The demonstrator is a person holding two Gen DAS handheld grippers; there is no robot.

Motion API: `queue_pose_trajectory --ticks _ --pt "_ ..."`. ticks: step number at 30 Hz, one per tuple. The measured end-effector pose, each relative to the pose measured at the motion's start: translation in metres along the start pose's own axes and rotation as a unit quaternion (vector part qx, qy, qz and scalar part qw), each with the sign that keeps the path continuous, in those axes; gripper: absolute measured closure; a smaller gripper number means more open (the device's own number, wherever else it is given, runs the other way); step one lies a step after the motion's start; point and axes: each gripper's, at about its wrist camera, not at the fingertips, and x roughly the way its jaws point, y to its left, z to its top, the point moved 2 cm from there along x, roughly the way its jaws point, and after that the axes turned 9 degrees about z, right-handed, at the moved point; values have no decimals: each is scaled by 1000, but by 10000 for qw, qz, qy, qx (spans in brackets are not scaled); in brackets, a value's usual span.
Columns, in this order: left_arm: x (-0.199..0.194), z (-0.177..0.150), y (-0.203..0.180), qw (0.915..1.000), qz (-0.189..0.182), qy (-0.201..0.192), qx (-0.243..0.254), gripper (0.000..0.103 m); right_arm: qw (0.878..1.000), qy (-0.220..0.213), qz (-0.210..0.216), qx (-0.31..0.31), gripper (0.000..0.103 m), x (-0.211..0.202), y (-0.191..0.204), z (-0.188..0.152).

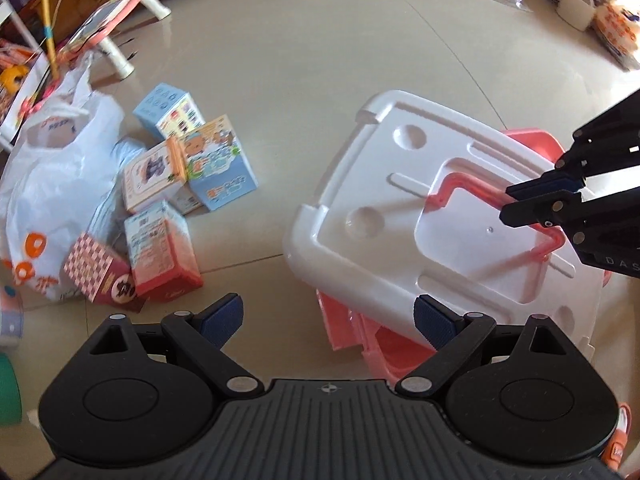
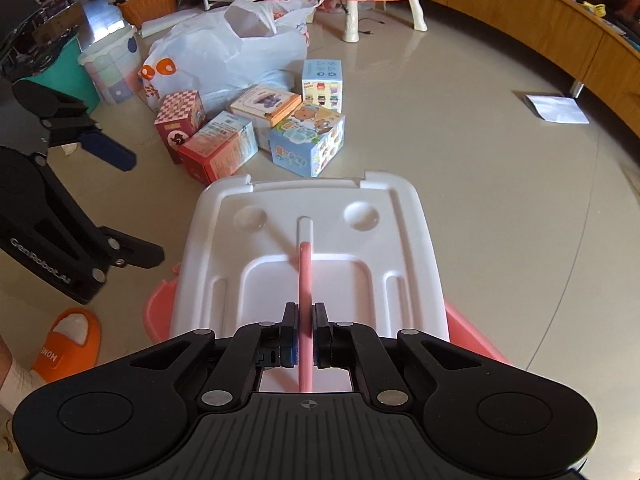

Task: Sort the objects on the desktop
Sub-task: 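Carry the white lid over the pink tub with the right tool, then grasp the lid's pink handle with the left tool while the right tool holds the lid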

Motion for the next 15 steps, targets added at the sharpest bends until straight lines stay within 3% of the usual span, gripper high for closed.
queue_pose_trajectory --ticks 3,6,8,11,15 --pt "5 12 -13 9971 -256 -296 647 9 9996 240 21 158 77 2 -3 -5" --pt "5 25 -26 9859 -464 -697 1450 10 9992 356 21 184 72 -2 -1 -15" --pt "7 33 -38 9716 -501 -887 2135 15 9991 385 -26 168 71 -4 2 -22" --pt "15 41 -52 9434 -631 -918 3123 25 9986 492 41 182 71 -2 5 -31" --pt "27 49 -60 9213 -731 -984 3690 33 9983 532 -26 252 71 2 3 -38"
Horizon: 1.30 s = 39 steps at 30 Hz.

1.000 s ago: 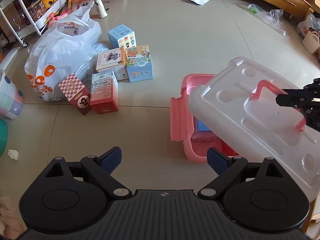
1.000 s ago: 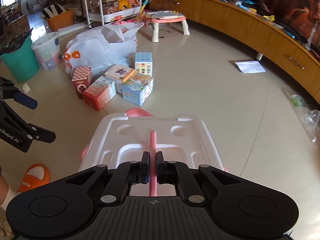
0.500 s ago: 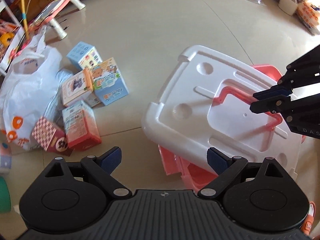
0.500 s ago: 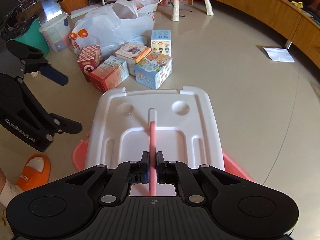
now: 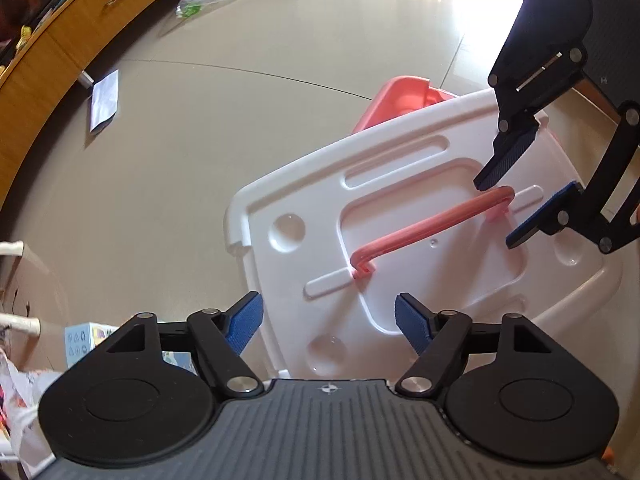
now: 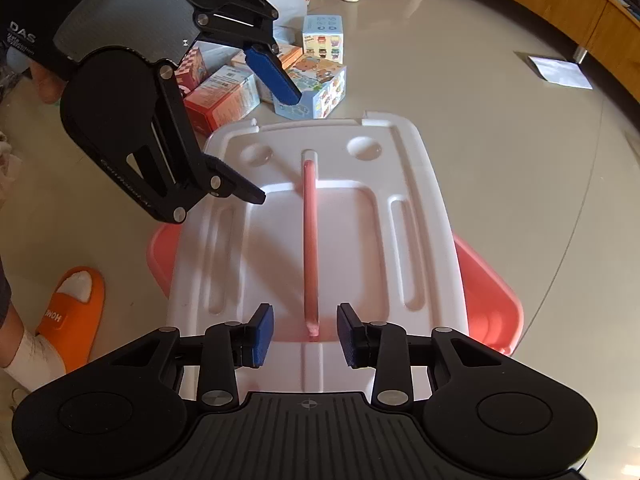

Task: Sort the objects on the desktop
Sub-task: 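Grasp the lid's pink handle with the left tool while the right tool holds the lid, then lower the white lid onto the pink tub with both tools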

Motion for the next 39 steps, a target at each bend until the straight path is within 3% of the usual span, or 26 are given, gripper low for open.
queue_pose_trajectory --ticks 7,16,18,29,39 --pt "15 4 -10 9951 -748 -413 498 48 9998 -48 75 194 78 3 -8 -4" --pt "28 18 -16 9909 -992 -595 685 69 9999 22 -28 149 87 0 -8 -4" --pt "31 20 -10 9919 -951 -557 627 82 9999 36 -59 112 87 -1 -7 -6" --pt "28 25 -12 9888 -1212 -498 710 88 9994 77 -351 -9 92 -17 -6 -9" --pt "31 14 -22 9925 -827 -195 875 88 9979 239 -559 -234 92 -8 10 -1"
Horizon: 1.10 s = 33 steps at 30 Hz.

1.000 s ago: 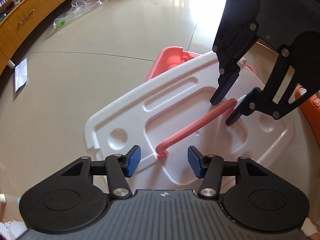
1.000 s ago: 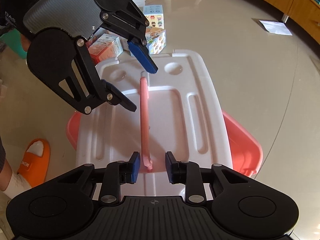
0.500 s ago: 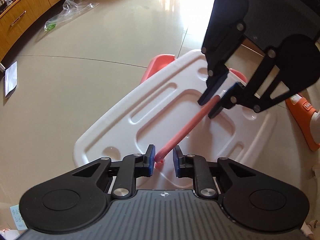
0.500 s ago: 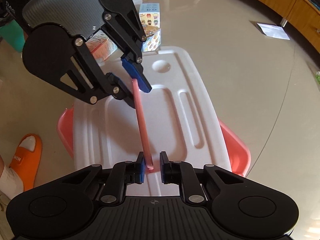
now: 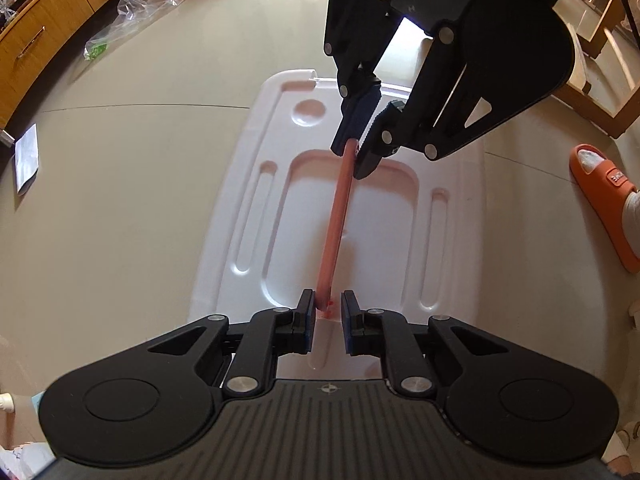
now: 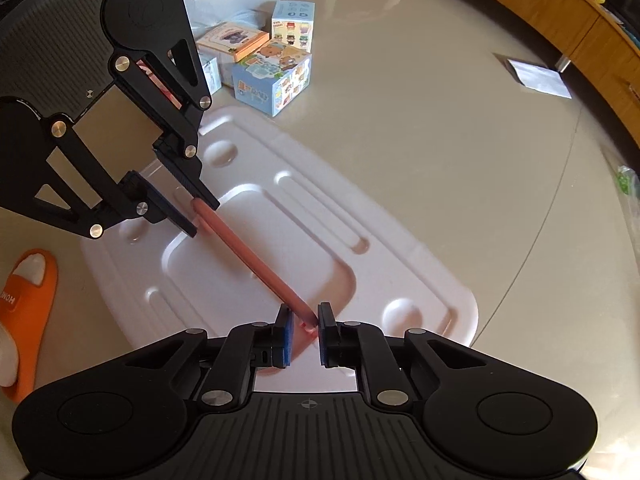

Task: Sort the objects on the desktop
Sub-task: 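Lower the white lid onto the pink tub with both tools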

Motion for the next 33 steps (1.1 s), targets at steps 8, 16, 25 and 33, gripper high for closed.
queue_pose_trajectory --ticks 8,16,25,33 --pt "7 6 4 9997 147 135 -104 88 9993 54 131 339 93 4 -12 -2" --pt "8 3 5 9992 288 214 -186 87 9991 163 173 359 95 13 -24 11" --pt "4 15 22 9976 100 -88 -679 87 9993 43 88 358 95 13 -24 10" --pt "-4 19 12 9980 247 -212 -546 87 9990 -34 98 429 100 2 -28 6"
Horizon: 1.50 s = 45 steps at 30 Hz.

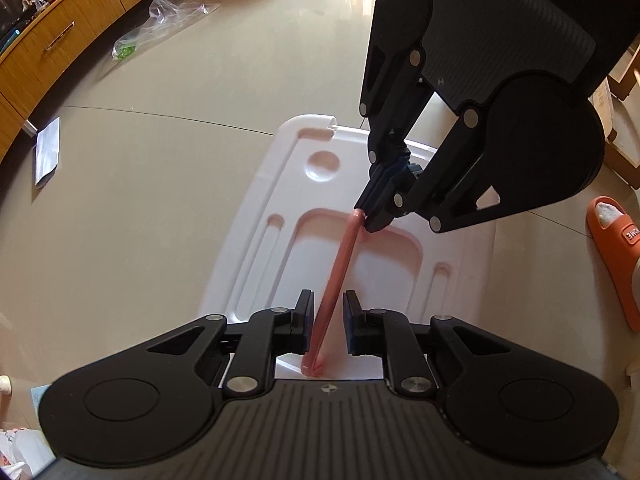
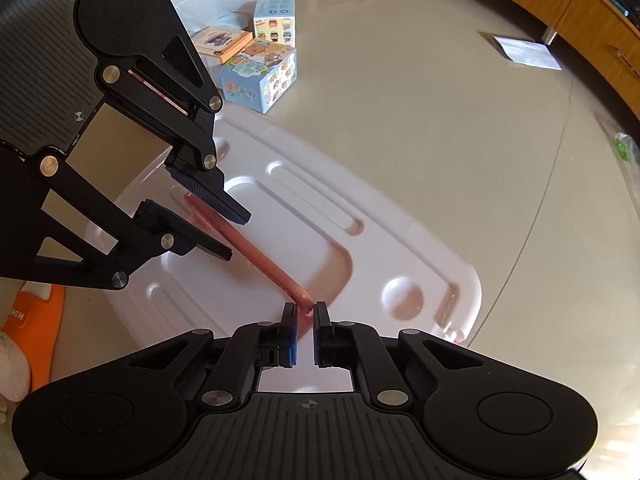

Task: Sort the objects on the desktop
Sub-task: 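Lower the white lid onto the pink tub with both tools, then open both tools to release the lid handle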

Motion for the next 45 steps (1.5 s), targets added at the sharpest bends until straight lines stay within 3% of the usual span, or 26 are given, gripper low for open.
queue_pose_trajectory --ticks 2,6,9,11,13,17,20,27,45 --pt "-2 -2 0 9999 21 81 -61 87 9999 44 -128 50 103 -1 -5 -4" --pt "-21 -34 -21 9990 149 358 220 87 9999 59 -138 1 102 -3 -9 -7" --pt "-17 -44 -22 9985 146 449 261 87 9992 82 -89 -369 92 -5 1 -3" --pt "-16 -47 -20 9987 91 453 218 87 9962 116 -189 -838 72 -5 12 4" --pt "-16 -47 -19 9989 50 426 191 87 9926 249 -202 -1168 68 -1 18 12" --pt "-12 -48 -20 9988 22 430 234 87 9866 511 29 -1546 70 11 24 29" --pt "-7 -48 -19 9982 9 567 210 90 9826 703 22 -1719 88 22 26 38" --pt "-18 -39 -9 9986 -257 438 -130 94 9819 645 70 -1779 89 23 21 34" --pt "-10 -35 -31 9976 -18 689 -11 93 9863 554 47 -1556 88 29 6 31"
